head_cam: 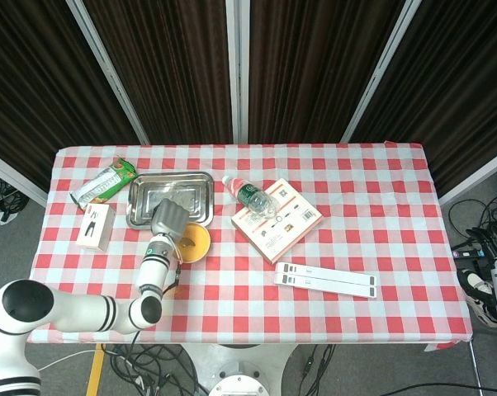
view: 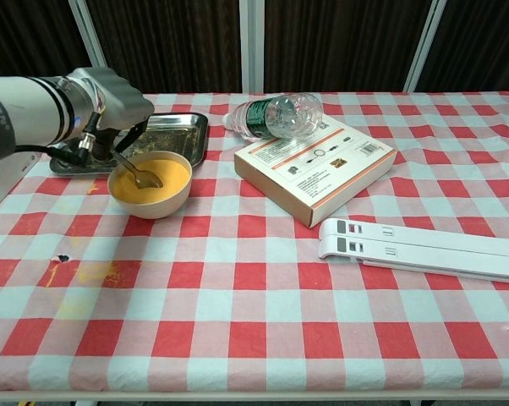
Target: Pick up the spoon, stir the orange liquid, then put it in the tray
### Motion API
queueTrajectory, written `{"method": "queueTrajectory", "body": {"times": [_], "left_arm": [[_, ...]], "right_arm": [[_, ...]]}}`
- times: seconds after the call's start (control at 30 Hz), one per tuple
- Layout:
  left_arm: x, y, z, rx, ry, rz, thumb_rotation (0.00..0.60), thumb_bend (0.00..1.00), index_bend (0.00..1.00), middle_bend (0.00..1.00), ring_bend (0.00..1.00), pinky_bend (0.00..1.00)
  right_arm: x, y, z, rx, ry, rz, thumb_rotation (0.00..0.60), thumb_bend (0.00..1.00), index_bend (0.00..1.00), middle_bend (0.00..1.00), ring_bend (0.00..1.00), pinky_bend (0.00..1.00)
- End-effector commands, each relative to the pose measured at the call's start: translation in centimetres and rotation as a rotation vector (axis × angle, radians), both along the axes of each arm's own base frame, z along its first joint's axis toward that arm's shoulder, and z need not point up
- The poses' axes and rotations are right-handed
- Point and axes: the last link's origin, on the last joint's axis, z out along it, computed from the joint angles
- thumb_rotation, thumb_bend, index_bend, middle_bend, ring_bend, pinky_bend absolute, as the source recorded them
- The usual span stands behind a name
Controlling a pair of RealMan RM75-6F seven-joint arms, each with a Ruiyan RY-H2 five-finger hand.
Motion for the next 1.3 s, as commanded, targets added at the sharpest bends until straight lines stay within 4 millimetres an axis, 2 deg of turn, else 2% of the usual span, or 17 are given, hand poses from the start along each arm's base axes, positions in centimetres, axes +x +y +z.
{"method": "queueTrajectory", "body": {"times": [0.03, 0.57, 0.9, 1.1, 1.3], "left_arm": [[-0.1, 0.5, 0.7, -0.012, -0.09, 0.059, 0.6, 0.47, 0.68, 0.99, 0.96, 0.96], [0.2, 2.1, 2.4, -0.09, -0.162, 0.177, 0.6, 0.48, 0.68, 0.99, 0.96, 0.96], [-1.6, 1.4, 4.2, -0.091, -0.217, 0.292, 0.6, 0.49, 0.68, 0.99, 0.95, 0.96], [-2.0, 1.2, 5.3, -0.055, -0.233, 0.29, 0.6, 0.49, 0.68, 0.99, 0.96, 0.96], [-1.7, 0.9, 5.0, -0.02, -0.169, 0.197, 0.6, 0.48, 0.68, 0.99, 0.96, 0.96]], "right_arm": [[0.0, 0.0, 0.1, -0.002, 0.001, 0.001, 0.6, 0.25, 0.14, 0.14, 0.02, 0.06], [0.2, 0.3, 0.2, -0.008, 0.003, 0.004, 0.6, 0.25, 0.14, 0.14, 0.02, 0.06], [0.2, 0.5, 0.2, -0.012, 0.002, 0.008, 0.6, 0.25, 0.14, 0.14, 0.02, 0.06], [0.4, 0.5, 0.2, -0.012, 0.003, 0.012, 0.6, 0.25, 0.14, 0.14, 0.02, 0.06], [0.4, 0.6, 0.2, -0.015, 0.002, 0.013, 0.6, 0.25, 0.14, 0.14, 0.02, 0.06]]}}
